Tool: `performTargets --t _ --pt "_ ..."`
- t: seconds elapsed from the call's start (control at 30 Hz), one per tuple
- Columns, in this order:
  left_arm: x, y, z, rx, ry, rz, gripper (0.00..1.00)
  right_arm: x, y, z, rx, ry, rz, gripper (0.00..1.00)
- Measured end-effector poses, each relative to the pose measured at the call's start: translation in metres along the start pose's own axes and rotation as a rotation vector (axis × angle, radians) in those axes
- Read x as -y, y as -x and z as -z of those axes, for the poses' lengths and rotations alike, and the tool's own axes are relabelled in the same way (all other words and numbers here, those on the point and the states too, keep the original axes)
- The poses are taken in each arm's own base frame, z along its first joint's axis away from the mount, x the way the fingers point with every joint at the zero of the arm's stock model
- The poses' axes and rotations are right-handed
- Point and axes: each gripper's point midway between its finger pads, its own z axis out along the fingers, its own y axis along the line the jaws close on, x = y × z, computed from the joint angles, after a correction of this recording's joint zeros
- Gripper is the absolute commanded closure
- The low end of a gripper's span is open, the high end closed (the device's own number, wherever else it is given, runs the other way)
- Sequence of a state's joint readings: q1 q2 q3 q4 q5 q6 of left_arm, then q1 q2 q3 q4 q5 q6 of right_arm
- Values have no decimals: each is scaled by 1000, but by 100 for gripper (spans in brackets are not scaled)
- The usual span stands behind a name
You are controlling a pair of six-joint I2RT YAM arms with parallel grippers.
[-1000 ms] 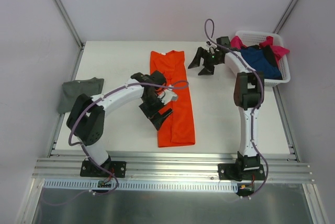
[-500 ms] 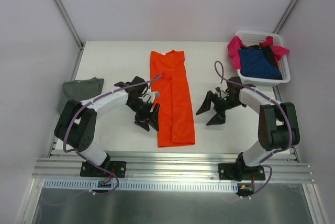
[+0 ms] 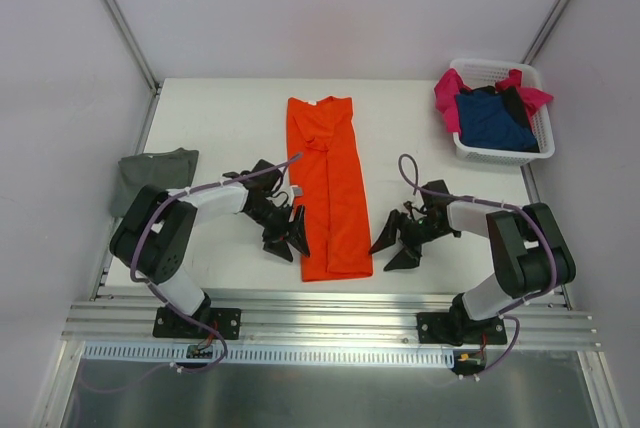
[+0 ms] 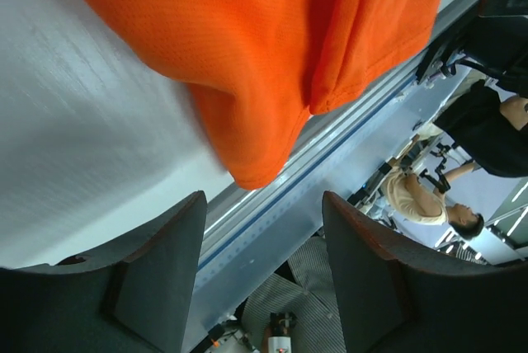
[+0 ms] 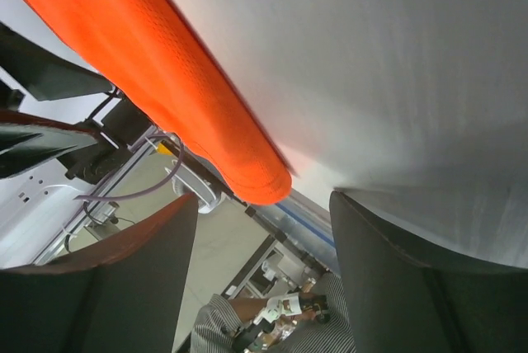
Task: Fold and stack the t-shirts
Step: Grab the bottom of the folded rectangular tshirt with both arms
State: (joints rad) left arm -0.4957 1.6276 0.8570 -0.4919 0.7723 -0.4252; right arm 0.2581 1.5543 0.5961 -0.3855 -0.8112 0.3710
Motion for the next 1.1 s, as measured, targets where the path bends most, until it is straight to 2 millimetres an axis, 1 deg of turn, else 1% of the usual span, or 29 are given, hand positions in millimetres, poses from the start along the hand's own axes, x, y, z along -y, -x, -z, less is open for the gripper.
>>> performTargets --t 0.2,0.37,0.6,0.87,0.93,1.0,1.07,1.1 --pt "-13 -4 -12 -16 7 55 43 -3 7 -3 3 6 1 38" --pt "-19 -3 -18 -26 11 86 43 -13 12 -10 -17 2 34 41" --pt "-18 -5 -23 -46 -6 127 47 -23 10 -22 -55 -4 90 42" --pt "-15 -11 -30 -78 -7 131 53 -21 7 -22 -78 -19 111 42" --pt "-15 -12 -32 -84 -8 135 54 -20 5 -22 -83 -23 116 44" --pt "-14 -13 -33 -93 -15 138 56 -18 4 -21 -85 -26 124 49" --pt "-14 -14 -34 -101 -16 136 59 -15 3 -21 -81 -31 134 56" --pt "-13 -16 -35 -106 -14 133 59 -14 2 -21 -79 -32 137 57"
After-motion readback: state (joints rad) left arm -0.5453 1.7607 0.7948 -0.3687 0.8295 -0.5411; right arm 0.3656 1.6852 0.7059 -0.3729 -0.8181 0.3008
